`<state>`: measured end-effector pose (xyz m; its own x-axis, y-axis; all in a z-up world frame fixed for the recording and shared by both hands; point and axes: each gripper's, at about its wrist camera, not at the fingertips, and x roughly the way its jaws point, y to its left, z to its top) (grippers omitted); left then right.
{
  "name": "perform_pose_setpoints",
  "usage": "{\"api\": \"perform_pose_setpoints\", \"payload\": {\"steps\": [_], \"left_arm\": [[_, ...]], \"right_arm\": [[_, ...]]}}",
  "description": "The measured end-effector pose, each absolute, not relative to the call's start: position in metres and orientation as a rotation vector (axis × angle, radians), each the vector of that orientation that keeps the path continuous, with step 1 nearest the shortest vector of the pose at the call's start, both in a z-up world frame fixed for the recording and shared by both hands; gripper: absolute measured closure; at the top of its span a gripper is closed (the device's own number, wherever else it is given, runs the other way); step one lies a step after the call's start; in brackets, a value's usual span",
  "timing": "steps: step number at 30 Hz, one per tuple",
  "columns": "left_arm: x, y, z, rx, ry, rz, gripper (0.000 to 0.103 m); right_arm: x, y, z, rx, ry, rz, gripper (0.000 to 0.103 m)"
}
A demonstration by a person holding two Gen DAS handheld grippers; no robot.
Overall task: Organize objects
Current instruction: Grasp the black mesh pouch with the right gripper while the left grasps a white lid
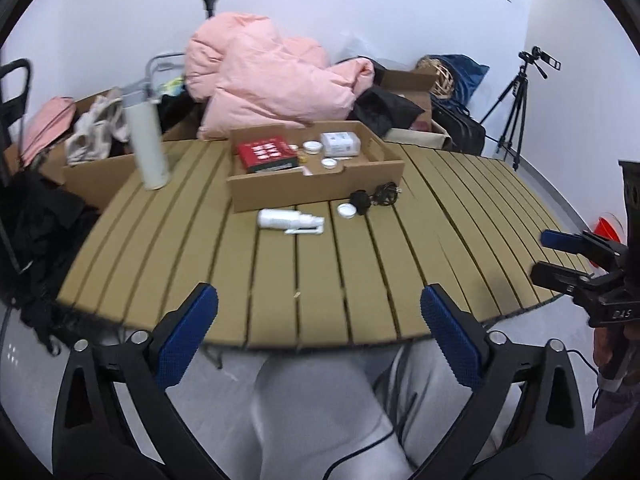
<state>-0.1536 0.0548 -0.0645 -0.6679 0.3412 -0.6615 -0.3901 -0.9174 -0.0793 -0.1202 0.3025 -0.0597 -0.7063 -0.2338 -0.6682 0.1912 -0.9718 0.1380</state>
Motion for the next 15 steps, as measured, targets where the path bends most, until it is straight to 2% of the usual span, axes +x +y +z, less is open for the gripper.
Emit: {"api": "perform_pose_setpoints", "payload": {"steps": [2,4,6,7,11,15], "left_arm": [[-0.179,0.070,-0.076,-0.980,0.074,2.502,0.016],[-0.216,0.088,-0.092,-1.030,0.013,2.423,0.022],[-0.253,0.107,-0.110,-1.108,-0.031,2.354,0.038],[-0.266,0.115,-0.117,-1.123,-0.022,2.335,0.042],[-0.323,0.153,-0.148,-1.142,0.123,2.295,0.046],[-0.366,0.175,-0.184,-1.253,0.210,2.240,0.054]], "right_arm": [[-0.143,0.305,-0.067,1.085,-0.065,-2.706,0.026],[-0.169,0.308,-0.076,1.092,-0.063,-2.705,0.027],[-0.198,0.311,-0.088,1.116,-0.082,-2.680,0.027],[-0.211,0.311,-0.092,1.115,-0.083,-2.668,0.029],[-0.277,0.311,-0.112,1.129,-0.079,-2.630,0.049],[-0.337,0.316,-0.130,1.136,-0.143,-2.584,0.054]]}}
